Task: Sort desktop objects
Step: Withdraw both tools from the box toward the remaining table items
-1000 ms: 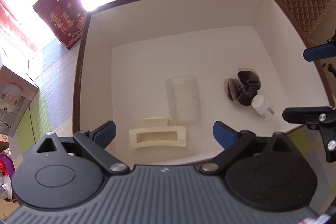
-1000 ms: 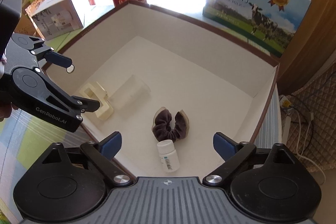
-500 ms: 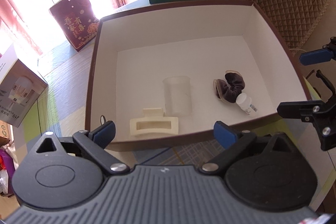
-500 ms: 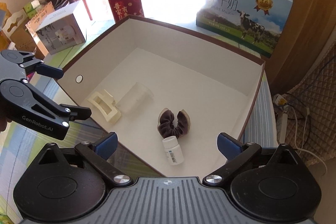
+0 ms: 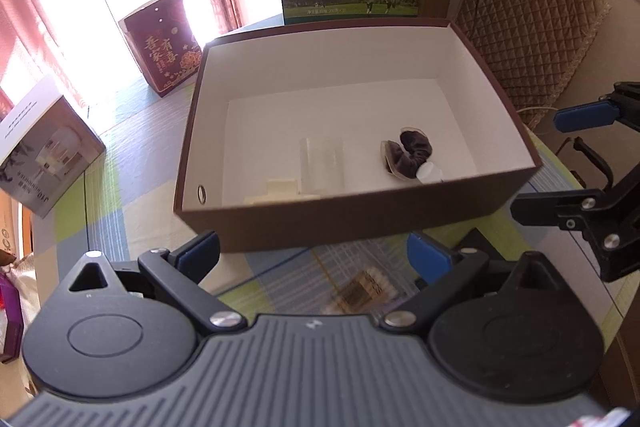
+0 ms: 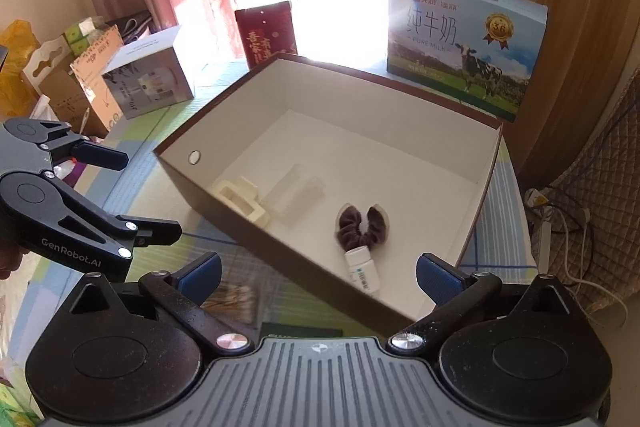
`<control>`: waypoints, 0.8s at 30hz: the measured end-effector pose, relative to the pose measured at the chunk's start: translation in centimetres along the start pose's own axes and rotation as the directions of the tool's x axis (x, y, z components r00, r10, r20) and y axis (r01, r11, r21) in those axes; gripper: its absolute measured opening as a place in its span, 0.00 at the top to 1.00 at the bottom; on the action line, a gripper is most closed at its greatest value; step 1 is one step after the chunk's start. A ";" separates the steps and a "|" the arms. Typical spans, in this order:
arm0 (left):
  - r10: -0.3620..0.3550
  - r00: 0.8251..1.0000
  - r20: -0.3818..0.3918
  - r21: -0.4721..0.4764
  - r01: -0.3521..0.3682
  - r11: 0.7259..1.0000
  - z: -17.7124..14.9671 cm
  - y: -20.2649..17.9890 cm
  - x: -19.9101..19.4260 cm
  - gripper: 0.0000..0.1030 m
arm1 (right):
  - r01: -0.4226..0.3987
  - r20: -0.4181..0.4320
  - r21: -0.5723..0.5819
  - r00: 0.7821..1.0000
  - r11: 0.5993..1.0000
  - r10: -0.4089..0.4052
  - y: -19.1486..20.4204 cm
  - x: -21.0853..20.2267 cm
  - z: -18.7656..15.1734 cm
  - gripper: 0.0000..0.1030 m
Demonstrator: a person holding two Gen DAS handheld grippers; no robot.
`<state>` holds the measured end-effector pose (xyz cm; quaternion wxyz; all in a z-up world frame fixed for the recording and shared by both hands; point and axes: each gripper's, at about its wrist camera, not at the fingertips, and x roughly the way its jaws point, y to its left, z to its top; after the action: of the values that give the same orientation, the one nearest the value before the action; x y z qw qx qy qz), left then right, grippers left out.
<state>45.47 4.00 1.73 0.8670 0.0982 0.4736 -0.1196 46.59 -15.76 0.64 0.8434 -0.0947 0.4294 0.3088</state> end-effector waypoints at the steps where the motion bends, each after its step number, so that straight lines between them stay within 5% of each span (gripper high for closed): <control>1: -0.002 1.000 0.006 -0.002 0.002 1.000 -0.4 -0.1 -0.4 0.04 | 0.000 0.001 0.000 1.000 1.000 0.000 0.2 -0.3 -0.3 0.02; 24: 0.040 0.999 0.031 -0.068 -0.038 0.997 -9.2 -0.9 -5.5 0.04 | -0.019 -0.013 0.016 1.000 1.000 0.019 4.0 -3.8 -7.4 0.02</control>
<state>34.98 6.39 1.47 0.8797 0.0763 0.4611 -0.0882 37.60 -17.43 -0.55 0.8384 -0.0858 0.4383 0.3125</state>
